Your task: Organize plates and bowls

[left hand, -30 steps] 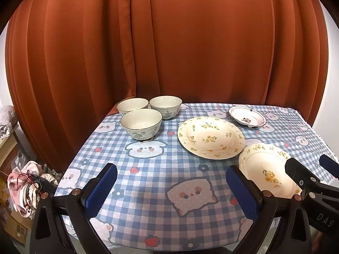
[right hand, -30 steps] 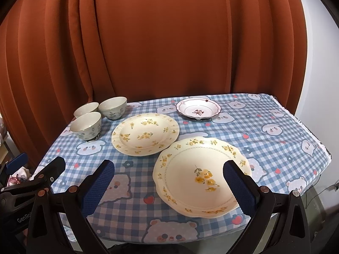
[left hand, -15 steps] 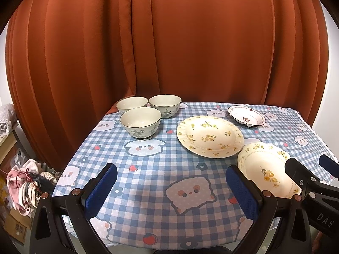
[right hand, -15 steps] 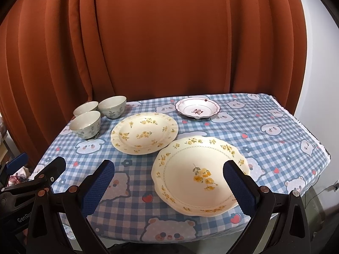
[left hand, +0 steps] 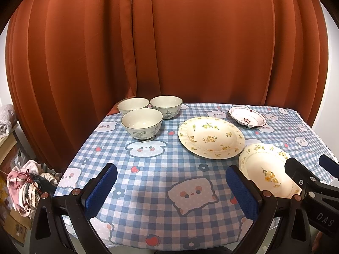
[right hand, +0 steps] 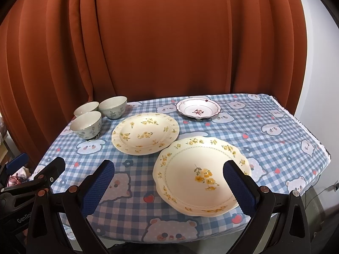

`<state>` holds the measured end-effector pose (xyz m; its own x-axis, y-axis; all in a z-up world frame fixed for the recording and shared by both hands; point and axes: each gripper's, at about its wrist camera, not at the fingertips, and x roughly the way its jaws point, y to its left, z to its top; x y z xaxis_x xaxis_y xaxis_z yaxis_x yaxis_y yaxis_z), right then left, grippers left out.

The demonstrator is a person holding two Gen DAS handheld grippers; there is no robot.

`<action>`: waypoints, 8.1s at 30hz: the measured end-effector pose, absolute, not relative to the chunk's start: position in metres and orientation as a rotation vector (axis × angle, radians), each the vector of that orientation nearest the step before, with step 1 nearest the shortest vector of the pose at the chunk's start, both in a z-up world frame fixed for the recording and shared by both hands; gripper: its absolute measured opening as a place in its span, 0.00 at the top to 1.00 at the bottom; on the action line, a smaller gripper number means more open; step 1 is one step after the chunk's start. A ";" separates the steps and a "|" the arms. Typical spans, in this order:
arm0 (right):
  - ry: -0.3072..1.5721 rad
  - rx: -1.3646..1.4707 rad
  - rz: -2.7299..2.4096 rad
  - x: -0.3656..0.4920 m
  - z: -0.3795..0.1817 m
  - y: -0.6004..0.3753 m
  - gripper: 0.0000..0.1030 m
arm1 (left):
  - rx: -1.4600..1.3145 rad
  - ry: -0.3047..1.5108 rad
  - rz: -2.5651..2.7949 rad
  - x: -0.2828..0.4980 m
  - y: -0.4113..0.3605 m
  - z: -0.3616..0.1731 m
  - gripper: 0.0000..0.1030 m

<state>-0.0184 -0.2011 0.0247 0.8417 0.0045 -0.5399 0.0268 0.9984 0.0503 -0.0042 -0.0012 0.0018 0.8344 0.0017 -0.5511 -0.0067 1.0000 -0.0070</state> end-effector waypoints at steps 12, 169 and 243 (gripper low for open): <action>0.584 0.063 -0.048 -0.020 0.035 -0.180 0.00 | 0.000 0.601 -0.027 0.005 0.022 0.017 0.01; 1.126 0.010 0.019 0.139 -0.107 -0.075 0.39 | -0.019 1.157 0.017 0.128 0.090 -0.118 0.26; 1.028 0.052 0.090 0.277 -0.050 -0.218 0.21 | -0.055 1.092 0.153 0.258 -0.043 -0.078 0.15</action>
